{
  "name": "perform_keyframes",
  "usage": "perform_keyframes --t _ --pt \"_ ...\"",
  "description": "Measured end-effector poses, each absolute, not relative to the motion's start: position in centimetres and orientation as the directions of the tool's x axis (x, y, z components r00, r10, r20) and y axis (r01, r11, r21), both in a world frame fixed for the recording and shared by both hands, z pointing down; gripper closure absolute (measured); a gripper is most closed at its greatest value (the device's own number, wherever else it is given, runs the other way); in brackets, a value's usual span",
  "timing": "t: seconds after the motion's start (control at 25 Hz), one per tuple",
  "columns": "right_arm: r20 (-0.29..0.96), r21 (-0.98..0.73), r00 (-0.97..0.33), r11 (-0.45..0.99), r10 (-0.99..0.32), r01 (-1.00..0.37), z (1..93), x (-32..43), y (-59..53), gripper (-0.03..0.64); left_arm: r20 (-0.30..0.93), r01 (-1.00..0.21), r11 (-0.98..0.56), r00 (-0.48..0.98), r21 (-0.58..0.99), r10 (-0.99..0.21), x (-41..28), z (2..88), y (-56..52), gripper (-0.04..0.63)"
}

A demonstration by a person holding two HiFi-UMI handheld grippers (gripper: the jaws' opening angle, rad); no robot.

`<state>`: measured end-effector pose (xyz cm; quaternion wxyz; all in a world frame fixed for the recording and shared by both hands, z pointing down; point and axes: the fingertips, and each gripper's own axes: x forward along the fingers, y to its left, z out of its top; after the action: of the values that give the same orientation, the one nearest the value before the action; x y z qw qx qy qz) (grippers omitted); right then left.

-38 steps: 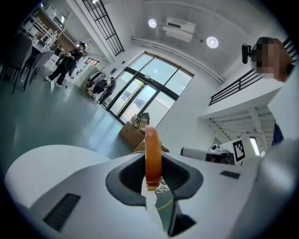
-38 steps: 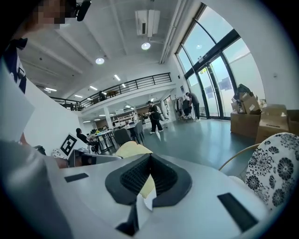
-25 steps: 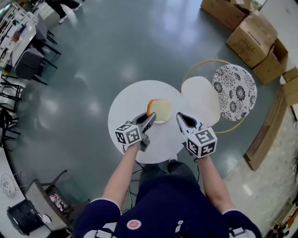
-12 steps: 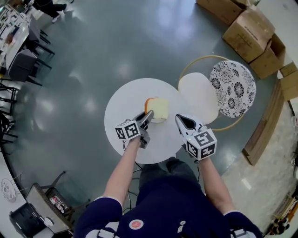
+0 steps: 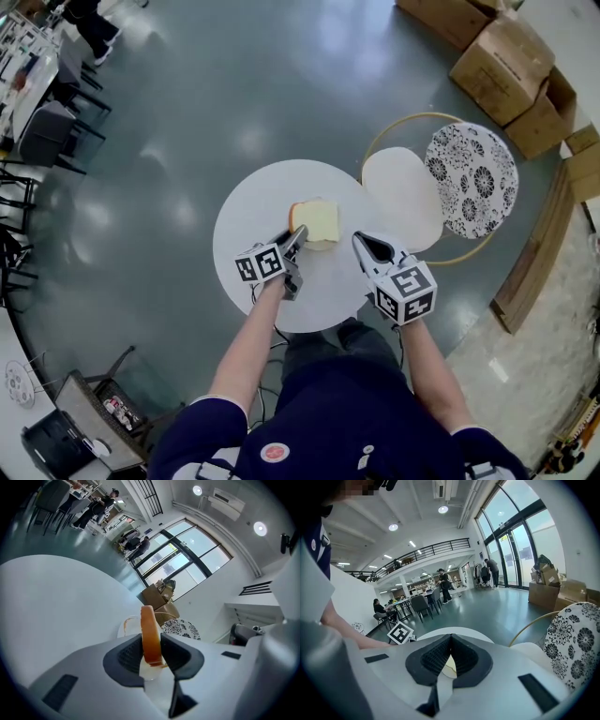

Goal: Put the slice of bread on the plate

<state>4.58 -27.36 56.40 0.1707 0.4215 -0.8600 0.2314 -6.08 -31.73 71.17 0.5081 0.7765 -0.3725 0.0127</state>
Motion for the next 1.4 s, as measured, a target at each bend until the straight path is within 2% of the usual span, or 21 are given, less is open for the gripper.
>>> perform_keyframes --t 0.32,0.64,1.12,1.4 --pt "0.490 -0.262 -0.588 0.534 -0.644 -0.803 56.5 4.6 -27.3 0.612 0.489 -0.710 -0.216 0.642 0.670 -0.591 -6.8 71.7 -31.9 0.472" --pt "0.481 -0.270 -0.591 0.532 -0.648 -0.803 56.4 4.8 -27.1 0.612 0.608 -0.821 -0.162 0.524 0.548 -0.596 -8.3 73.4 -31.8 0.423" --pt "0.479 -0.263 -0.581 0.524 -0.658 -0.810 56.2 5.7 -26.4 0.612 0.669 -0.864 -0.155 0.473 0.478 -0.574 -8.3 74.5 -31.6 0.414" --pt "0.466 -0.258 -0.580 0.524 -0.669 -0.812 55.3 5.9 -26.4 0.612 0.655 -0.892 -0.142 0.415 0.429 -0.631 -10.2 73.1 -32.0 0.403"
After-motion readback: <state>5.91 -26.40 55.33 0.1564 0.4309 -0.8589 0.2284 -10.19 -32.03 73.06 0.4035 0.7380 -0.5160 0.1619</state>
